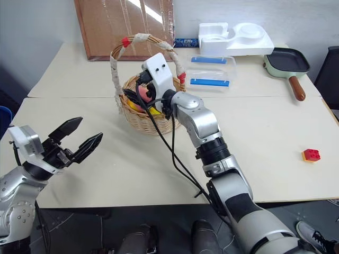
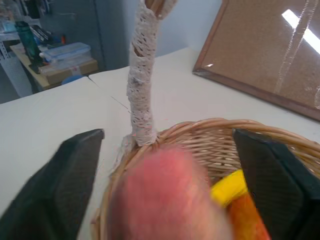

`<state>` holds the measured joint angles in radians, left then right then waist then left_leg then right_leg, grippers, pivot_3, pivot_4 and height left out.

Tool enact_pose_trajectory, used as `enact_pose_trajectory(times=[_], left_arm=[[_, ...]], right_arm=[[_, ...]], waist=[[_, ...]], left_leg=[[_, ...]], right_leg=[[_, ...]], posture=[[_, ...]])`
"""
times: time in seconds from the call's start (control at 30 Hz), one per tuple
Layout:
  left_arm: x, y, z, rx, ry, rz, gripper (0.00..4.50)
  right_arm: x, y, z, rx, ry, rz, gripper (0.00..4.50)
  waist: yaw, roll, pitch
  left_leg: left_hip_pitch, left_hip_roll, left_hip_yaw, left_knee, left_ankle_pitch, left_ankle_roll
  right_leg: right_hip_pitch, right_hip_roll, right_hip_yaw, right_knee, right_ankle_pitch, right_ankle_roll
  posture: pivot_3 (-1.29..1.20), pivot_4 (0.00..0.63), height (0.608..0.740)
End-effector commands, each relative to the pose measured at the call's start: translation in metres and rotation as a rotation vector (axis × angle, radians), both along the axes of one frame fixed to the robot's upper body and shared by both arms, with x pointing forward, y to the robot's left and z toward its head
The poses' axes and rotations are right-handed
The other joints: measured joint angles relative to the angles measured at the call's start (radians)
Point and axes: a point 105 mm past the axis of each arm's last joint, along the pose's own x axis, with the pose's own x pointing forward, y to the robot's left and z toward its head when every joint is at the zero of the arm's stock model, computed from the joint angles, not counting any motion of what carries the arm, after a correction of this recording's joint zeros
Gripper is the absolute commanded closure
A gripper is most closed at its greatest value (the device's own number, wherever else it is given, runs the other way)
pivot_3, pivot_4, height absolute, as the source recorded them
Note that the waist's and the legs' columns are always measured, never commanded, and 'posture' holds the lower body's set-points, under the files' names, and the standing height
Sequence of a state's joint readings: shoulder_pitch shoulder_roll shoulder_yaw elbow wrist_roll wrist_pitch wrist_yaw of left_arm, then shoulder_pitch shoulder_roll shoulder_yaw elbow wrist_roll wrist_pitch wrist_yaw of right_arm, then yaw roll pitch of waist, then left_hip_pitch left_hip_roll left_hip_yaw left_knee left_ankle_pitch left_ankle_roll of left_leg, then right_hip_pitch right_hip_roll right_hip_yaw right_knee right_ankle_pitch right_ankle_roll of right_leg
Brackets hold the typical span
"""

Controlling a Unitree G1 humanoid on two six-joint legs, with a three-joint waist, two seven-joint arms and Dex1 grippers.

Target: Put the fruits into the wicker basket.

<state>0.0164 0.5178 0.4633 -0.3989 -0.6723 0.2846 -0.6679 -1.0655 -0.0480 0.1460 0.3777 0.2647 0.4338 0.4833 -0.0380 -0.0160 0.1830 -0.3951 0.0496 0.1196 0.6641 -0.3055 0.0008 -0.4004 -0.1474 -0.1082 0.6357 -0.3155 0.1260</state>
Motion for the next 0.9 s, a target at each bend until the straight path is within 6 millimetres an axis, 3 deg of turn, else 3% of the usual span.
enact_pose_trajectory(times=[0.03,0.1,0.17,0.27,0.33,0.4,0.47,0.67,0.9], left_arm=[[-0.006,-0.005,0.01,0.001,-0.046,-0.016,0.0],[-0.005,-0.005,0.011,0.007,-0.046,-0.021,0.0],[-0.003,-0.004,0.013,0.014,-0.049,-0.025,0.0],[-0.002,-0.002,0.017,0.032,-0.053,-0.031,0.0],[-0.001,-0.001,0.018,0.04,-0.055,-0.037,0.0],[0.0,0.0,0.021,0.051,-0.057,-0.048,0.0],[0.002,0.0,0.023,0.056,-0.059,-0.057,0.0],[0.008,-0.005,0.025,0.06,-0.061,-0.097,0.0],[0.013,-0.011,0.029,0.061,-0.073,-0.13,0.0]], right_arm=[[-0.018,0.0,0.026,0.082,-0.116,0.132,0.04],[-0.037,-0.013,0.021,0.073,-0.151,0.27,0.04],[-0.049,-0.04,0.009,0.033,-0.165,0.338,0.04],[-0.048,-0.084,-0.002,0.006,-0.14,0.311,0.04],[-0.042,-0.107,-0.008,-0.029,-0.12,0.262,0.04],[-0.019,-0.145,-0.017,-0.132,-0.087,0.121,0.04],[-0.003,-0.163,-0.017,-0.2,-0.074,0.045,0.04],[0.029,-0.149,-0.002,-0.217,-0.07,0.052,0.04],[0.036,-0.099,0.013,-0.216,-0.057,0.17,0.04]], waist=[[-0.001,0.0,0.0],[-0.002,0.0,0.0],[0.008,0.0,0.0],[0.014,0.0,0.0],[0.011,0.0,0.0],[0.003,0.0,0.0],[-0.003,0.001,0.0],[-0.028,0.002,0.001],[-0.025,0.002,0.002]], left_leg=[[0.0,0.0,0.0,0.0,0.0,0.0],[0.0,0.0,0.0,0.0,0.0,0.0],[0.0,0.0,0.0,0.0,0.0,0.001],[-0.001,0.0,-0.001,0.001,-0.001,0.002],[-0.002,-0.002,0.0,0.001,-0.001,0.003],[-0.001,-0.001,0.002,0.001,-0.001,0.004],[0.001,0.0,0.004,0.0,-0.001,0.003],[0.005,0.002,0.007,-0.002,0.0,0.001],[0.004,0.001,0.007,-0.003,0.0,0.001]], right_leg=[[0.0,0.0,0.0,0.0,0.0,0.0],[0.0,0.0,0.001,0.0,0.0,0.0],[0.0,0.0,0.001,0.0,0.0,0.0],[0.002,-0.002,-0.001,-0.003,0.0,0.0],[0.003,-0.002,-0.001,-0.008,0.002,0.002],[0.003,-0.002,-0.001,-0.008,0.003,0.002],[0.003,-0.001,-0.001,-0.008,0.003,0.002],[0.003,0.0,0.0,-0.007,0.003,0.001],[0.003,0.0,0.0,-0.008,0.003,0.001]], posture=[[0.0,0.15,0.74],[0.0,0.15,0.74],[0.0,0.15,0.74],[0.0,0.15,0.74],[0.0,0.15,0.74],[0.0,0.15,0.74],[0.0,0.15,0.74],[0.0,0.15,0.74],[0.0,0.15,0.74]])
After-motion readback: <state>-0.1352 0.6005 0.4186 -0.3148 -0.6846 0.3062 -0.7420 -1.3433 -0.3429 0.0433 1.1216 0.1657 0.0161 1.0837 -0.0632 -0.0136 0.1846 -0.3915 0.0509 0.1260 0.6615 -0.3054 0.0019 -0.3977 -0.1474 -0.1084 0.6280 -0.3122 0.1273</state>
